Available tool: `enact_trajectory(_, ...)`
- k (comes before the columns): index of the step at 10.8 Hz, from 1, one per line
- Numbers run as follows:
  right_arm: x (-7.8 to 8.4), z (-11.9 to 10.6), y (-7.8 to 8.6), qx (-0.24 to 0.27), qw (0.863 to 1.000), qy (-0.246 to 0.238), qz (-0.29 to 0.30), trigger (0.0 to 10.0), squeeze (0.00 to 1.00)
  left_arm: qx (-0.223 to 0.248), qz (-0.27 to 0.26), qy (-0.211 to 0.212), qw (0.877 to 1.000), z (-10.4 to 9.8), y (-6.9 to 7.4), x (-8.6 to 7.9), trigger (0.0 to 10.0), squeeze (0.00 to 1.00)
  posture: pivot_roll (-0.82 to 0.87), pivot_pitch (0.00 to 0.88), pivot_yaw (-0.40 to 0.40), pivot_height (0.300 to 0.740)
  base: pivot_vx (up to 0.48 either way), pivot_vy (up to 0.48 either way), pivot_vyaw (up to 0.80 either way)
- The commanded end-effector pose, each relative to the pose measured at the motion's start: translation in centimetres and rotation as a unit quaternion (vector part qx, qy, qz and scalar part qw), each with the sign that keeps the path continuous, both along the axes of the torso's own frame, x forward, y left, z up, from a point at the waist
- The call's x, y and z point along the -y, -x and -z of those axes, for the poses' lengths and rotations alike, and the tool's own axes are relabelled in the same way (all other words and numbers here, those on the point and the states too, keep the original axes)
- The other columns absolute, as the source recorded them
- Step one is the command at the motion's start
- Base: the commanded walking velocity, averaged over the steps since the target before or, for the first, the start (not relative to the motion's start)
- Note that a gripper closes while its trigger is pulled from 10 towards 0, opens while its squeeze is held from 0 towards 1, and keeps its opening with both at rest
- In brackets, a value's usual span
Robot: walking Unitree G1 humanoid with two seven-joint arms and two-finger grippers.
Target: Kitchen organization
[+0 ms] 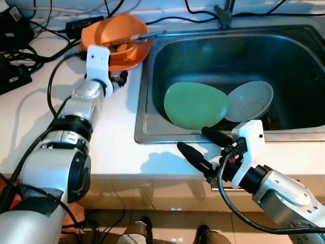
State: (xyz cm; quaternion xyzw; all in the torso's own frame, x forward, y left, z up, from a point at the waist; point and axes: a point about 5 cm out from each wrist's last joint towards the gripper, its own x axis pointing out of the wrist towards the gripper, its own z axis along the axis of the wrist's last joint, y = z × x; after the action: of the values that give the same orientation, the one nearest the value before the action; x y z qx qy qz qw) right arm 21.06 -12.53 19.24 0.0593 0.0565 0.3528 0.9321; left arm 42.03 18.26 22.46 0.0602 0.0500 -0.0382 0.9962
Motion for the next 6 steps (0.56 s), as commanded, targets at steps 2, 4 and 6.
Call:
enact_trajectory(2,-0.35,-0.27,0.31,0.005,1.000,0.002,-0.008,10.0,0.00,0.022,0.004,-0.002,1.000,-1.30,-0.20,-0.14,10.0,0.00,-0.04,0.221,0.113,0.740,0.000,0.000,0.00)
enact_trajectory(4,-0.41,-0.27,0.25,0.006,1.000,0.003,-0.011,10.0,0.00,0.023,0.055,-0.018,0.998,-1.82,-0.28,0.77,10.0,0.00,-0.04,0.221,0.117,0.740,0.000,0.000,0.00)
enact_trajectory(6,-0.41,-0.24,0.10,0.008,1.000,0.003,-0.010,10.0,0.00,0.021,0.057,-0.016,0.998,-2.05,-0.33,0.76,10.0,0.00,-0.04,0.220,0.117,0.740,0.000,0.000,0.00)
